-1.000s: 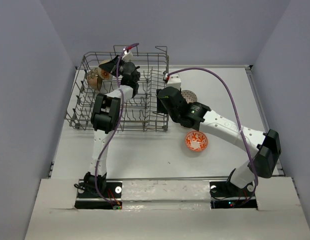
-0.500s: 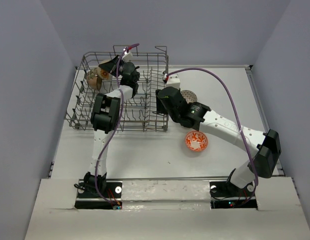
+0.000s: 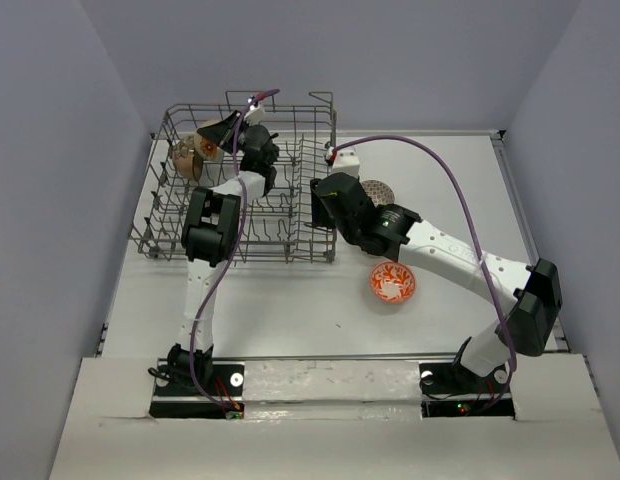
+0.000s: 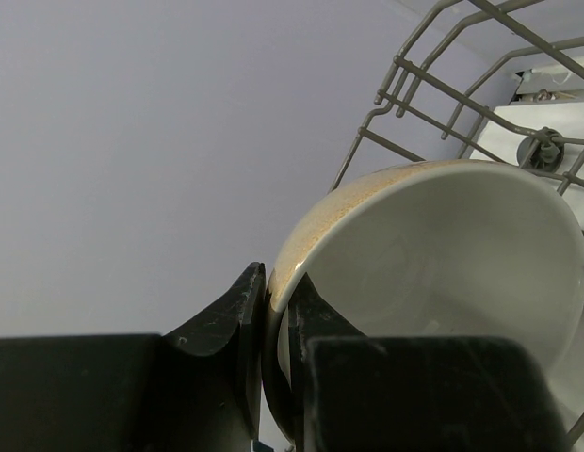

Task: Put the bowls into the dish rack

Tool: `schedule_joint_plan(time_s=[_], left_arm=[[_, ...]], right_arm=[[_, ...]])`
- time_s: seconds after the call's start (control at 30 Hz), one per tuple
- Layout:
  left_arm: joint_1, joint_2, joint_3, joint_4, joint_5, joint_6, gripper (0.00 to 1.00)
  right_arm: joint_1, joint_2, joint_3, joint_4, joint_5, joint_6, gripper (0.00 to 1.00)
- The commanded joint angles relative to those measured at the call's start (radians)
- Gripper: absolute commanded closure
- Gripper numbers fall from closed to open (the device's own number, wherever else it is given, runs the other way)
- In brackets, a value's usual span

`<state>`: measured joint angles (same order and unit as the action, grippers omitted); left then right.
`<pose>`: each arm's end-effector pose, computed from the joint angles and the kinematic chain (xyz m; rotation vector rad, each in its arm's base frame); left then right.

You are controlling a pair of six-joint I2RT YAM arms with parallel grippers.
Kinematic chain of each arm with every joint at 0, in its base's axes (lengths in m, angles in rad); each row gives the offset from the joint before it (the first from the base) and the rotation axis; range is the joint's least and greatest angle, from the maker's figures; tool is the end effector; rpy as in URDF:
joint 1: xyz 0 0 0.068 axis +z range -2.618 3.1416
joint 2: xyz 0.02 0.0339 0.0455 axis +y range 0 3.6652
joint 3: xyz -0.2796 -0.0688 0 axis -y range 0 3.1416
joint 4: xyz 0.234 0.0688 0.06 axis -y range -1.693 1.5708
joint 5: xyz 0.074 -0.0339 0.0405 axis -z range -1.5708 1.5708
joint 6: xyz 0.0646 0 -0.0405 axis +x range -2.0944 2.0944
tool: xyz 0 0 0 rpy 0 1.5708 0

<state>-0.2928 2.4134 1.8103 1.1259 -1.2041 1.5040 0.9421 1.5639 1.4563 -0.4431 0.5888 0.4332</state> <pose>0.5341 -0.0980 0.2648 0.0430 1.6014 1.5982 0.2443 0.2749 0.3608 -0.1752 2.0218 0.2416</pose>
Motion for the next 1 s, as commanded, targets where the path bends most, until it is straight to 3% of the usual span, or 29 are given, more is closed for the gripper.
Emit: schedule_joint_plan(time_s=[0.0,0.57,0.73,0.97], left_arm=[[0.046,-0.016,0.003,0.098,0.005,0.033,1.00],[0.020,0.065,0.014,0.147,0.012,0.071,1.00],[0.012,0.084,0.015,0.152,0.011,0.071,0.81],[0.009,0.087,0.012,0.166,0.005,0.067,0.67]], right_arm=[[-0.006,-0.022,0.013,0.046,-0.004,-0.013,0.43],[-0.006,-0.016,0.013,0.046,0.000,-0.014,0.42],[-0.006,-0.015,0.016,0.046,-0.001,-0.014,0.43],[-0.006,-0.015,0.018,0.046,0.000,-0.016,0.43]])
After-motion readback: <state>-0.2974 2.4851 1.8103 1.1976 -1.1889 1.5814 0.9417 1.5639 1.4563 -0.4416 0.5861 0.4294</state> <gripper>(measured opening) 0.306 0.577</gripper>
